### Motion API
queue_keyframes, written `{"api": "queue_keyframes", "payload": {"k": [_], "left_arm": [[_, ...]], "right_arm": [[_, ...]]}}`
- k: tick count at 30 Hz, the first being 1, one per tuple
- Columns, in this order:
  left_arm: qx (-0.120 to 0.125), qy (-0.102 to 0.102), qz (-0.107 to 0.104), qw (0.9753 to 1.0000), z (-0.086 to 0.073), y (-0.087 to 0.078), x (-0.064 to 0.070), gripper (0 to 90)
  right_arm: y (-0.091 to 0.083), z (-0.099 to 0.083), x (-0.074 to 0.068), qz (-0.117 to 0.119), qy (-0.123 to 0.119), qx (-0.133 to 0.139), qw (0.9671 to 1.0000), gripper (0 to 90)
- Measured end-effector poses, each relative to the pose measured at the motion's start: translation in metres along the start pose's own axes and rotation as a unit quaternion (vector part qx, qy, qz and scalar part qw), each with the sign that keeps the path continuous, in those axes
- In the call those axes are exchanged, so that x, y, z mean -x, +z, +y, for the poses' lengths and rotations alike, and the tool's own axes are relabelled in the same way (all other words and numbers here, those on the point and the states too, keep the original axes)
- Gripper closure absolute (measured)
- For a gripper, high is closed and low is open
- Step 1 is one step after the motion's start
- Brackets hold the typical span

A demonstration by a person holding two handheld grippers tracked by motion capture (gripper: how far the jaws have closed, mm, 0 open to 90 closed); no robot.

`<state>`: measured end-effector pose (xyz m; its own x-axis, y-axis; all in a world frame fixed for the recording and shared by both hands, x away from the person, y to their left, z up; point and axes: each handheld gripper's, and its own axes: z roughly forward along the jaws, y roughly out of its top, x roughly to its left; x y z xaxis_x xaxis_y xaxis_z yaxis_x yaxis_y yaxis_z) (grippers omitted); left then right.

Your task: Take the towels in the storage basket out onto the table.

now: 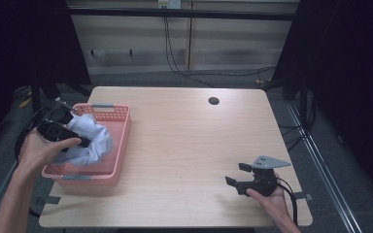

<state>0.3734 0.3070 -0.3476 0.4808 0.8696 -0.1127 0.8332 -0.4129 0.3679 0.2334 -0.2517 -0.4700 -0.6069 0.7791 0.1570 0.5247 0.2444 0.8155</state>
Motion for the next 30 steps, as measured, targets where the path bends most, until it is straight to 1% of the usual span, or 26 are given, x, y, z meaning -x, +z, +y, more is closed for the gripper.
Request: {"api": "queue_keyframes", "payload": {"k": [1, 2, 5, 8, 9, 11, 12, 13, 15, 17, 18, 20, 21, 22, 24, 26, 27, 28, 30], "left_arm": [[0.002, 0.002, -0.001, 1.0000, 0.000, -0.001, 0.000, 47.8], [0.002, 0.008, -0.001, 1.0000, 0.000, -0.003, 0.001, 47.7], [0.013, 0.002, 0.003, 0.9999, 0.001, -0.006, 0.003, 47.5], [0.020, 0.011, 0.004, 0.9997, 0.003, -0.011, 0.004, 47.5], [0.022, 0.005, 0.002, 0.9997, 0.003, -0.012, 0.005, 47.5], [0.029, 0.009, -0.001, 0.9995, 0.003, -0.015, 0.007, 47.5], [0.031, 0.008, -0.003, 0.9995, 0.002, -0.016, 0.009, 47.5], [0.037, 0.011, 0.000, 0.9993, 0.002, -0.017, 0.011, 47.5], [0.039, 0.018, -0.008, 0.9990, 0.002, -0.018, 0.015, 47.5], [0.045, 0.019, -0.011, 0.9988, 0.002, -0.019, 0.020, 47.5], [0.051, 0.019, -0.009, 0.9985, 0.003, -0.019, 0.022, 47.5], [0.054, 0.022, -0.009, 0.9983, 0.004, -0.021, 0.025, 47.5], [0.061, 0.018, -0.009, 0.9979, 0.004, -0.021, 0.028, 47.5], [0.064, 0.021, -0.007, 0.9977, 0.005, -0.023, 0.030, 47.5], [0.078, 0.020, -0.017, 0.9966, 0.005, -0.024, 0.035, 47.6], [0.082, 0.024, -0.021, 0.9961, 0.006, -0.024, 0.038, 47.5], [0.085, 0.023, -0.017, 0.9959, 0.006, -0.023, 0.041, 47.5], [0.084, 0.027, -0.019, 0.9959, 0.007, -0.023, 0.043, 47.5], [0.088, 0.026, -0.026, 0.9954, 0.007, -0.023, 0.046, 47.5]], "right_arm": [[0.000, 0.000, 0.000, 0.000, 0.000, 0.000, 1.0000, 23.1], [0.000, 0.000, 0.000, 0.000, -0.001, 0.001, 1.0000, 23.1], [0.000, 0.000, 0.000, 0.000, -0.001, 0.000, 1.0000, 23.1], [0.000, 0.000, 0.000, 0.000, -0.001, 0.001, 1.0000, 23.1], [0.000, 0.000, 0.000, 0.000, -0.001, 0.001, 1.0000, 23.1], [0.000, 0.000, 0.000, 0.000, 0.001, 0.000, 1.0000, 23.1], [0.000, 0.000, 0.000, 0.000, 0.001, 0.001, 1.0000, 23.1], [0.000, 0.000, 0.001, 0.000, -0.001, 0.001, 1.0000, 23.1], [0.000, 0.000, 0.000, 0.000, -0.001, 0.001, 1.0000, 23.0], [0.000, 0.000, 0.000, 0.000, -0.001, 0.001, 1.0000, 23.1], [0.000, 0.000, 0.000, 0.000, -0.002, 0.000, 1.0000, 23.0], [0.000, 0.000, 0.000, 0.001, -0.001, 0.001, 1.0000, 23.0], [0.000, 0.000, 0.000, 0.000, 0.000, 0.000, 1.0000, 23.0], [0.000, 0.000, 0.000, 0.000, 0.000, 0.001, 1.0000, 23.0], [0.000, 0.000, 0.000, 0.000, 0.000, 0.001, 1.0000, 23.0], [0.000, 0.000, 0.000, 0.001, 0.001, 0.001, 1.0000, 22.9], [0.000, 0.000, 0.000, 0.001, 0.000, 0.001, 1.0000, 22.9], [0.000, 0.000, 0.000, 0.002, -0.001, 0.001, 1.0000, 22.7], [0.000, 0.000, 0.000, 0.002, 0.000, 0.001, 1.0000, 22.7]]}}
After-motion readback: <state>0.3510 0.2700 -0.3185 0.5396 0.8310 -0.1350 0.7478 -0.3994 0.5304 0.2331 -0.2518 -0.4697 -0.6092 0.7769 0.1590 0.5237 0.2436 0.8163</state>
